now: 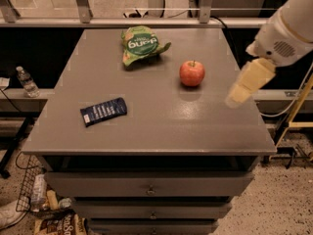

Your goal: Pick apple

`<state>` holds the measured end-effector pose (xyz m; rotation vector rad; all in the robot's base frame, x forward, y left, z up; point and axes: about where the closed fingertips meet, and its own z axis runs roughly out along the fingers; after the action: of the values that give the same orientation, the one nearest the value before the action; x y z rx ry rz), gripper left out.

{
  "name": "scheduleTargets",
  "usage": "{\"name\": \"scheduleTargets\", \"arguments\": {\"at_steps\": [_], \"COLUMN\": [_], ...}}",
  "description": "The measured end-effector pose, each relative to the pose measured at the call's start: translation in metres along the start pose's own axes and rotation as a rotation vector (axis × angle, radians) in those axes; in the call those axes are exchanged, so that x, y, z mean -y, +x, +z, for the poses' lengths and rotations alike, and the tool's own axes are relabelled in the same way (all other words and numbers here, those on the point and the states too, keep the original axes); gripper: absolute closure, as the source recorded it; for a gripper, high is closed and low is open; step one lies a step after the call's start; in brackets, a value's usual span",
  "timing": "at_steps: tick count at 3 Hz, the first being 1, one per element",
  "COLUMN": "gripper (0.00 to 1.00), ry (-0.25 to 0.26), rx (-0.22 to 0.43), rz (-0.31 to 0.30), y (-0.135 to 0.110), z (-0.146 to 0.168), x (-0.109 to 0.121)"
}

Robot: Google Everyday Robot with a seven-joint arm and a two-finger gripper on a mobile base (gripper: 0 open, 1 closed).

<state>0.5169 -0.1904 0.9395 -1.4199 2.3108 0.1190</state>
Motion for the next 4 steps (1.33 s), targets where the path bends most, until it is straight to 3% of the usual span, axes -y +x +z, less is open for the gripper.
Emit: {"name": "scheduleTargets", "arguments": {"at_steps": [1, 2, 4], "gripper": [0.00, 0.00, 0.00], "ry": [-0.003, 0.000, -0.020], "rx": [0.124, 0.204, 0.207], "rz": [0.106, 0.163, 0.168], "y": [-0.023, -0.042, -0.072], "z": [0.028, 0.050, 0.093], "x": [0.030, 0.050, 0.062]}}
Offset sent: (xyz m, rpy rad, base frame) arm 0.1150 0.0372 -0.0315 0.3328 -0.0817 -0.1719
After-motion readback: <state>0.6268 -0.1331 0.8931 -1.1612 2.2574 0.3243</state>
